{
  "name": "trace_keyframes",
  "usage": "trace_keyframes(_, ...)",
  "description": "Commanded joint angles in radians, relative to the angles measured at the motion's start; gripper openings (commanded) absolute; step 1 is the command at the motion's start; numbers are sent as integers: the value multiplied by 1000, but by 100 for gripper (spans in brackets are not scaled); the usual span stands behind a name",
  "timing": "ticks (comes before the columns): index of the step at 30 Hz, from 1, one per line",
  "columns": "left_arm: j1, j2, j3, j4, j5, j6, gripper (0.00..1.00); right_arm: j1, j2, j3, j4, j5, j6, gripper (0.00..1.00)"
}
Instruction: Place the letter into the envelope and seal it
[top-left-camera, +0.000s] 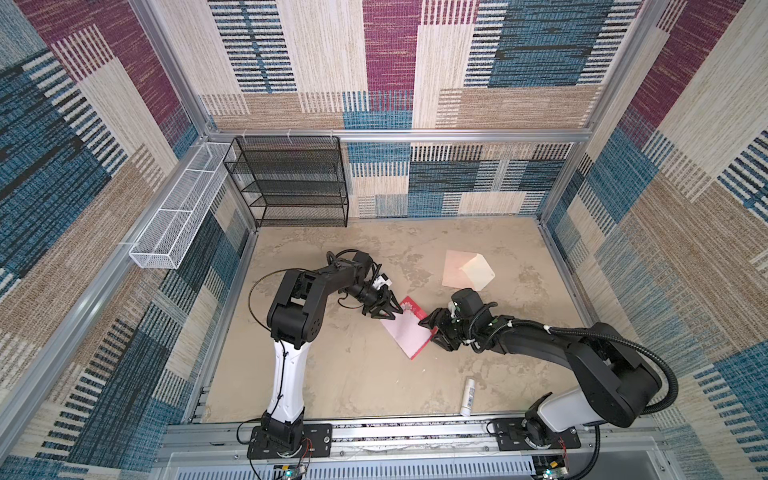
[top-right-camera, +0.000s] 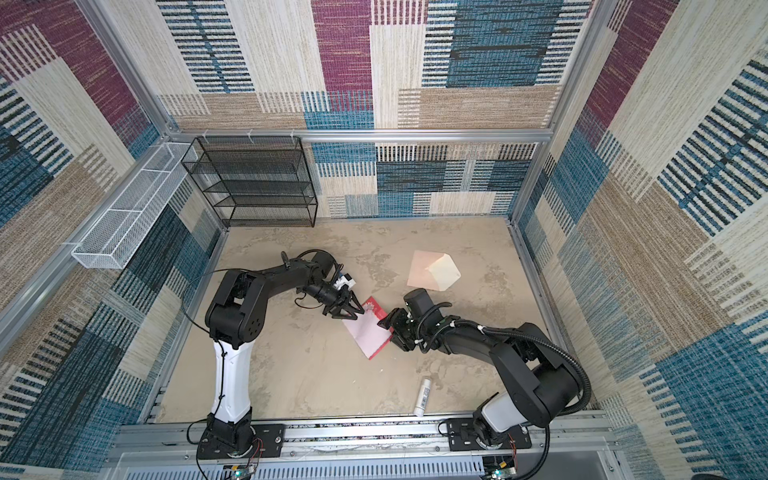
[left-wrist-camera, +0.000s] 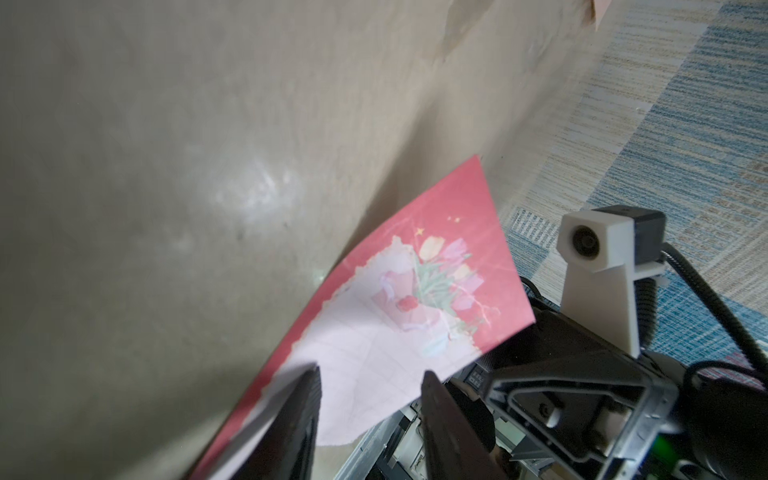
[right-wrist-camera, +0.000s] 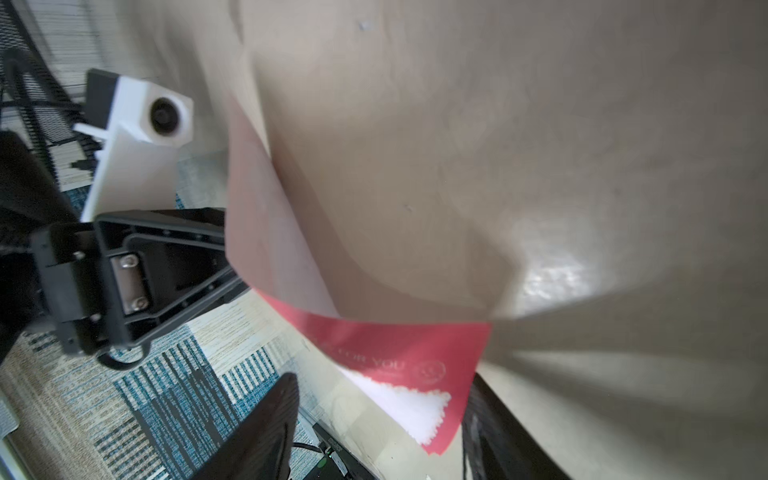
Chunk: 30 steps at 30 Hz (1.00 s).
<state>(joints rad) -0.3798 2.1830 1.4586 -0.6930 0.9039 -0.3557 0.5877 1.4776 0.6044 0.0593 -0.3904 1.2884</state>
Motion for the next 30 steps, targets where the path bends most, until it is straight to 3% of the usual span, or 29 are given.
trace_keyframes(1, 0, 16, -1, -43, -66, 20, 43, 1, -11, -16, 111, -12, -28, 65)
trace_keyframes(9, -1, 25, -2, -53, -69, 26, 43, 8, -4, -11, 240, -77, -62, 66)
trace_keyframes(19, 4, 34, 25, -65, -69, 26, 43, 8, -37, 4, 170, -59, -95, 61)
trace_keyframes(26, 4, 33, 36, -73, -60, 34, 43, 6, -32, 29, 22, -1, -91, 44)
trace_keyframes(30, 4, 31, 37, -73, -55, 36, 43, 6, -18, 47, -38, 15, -87, 28)
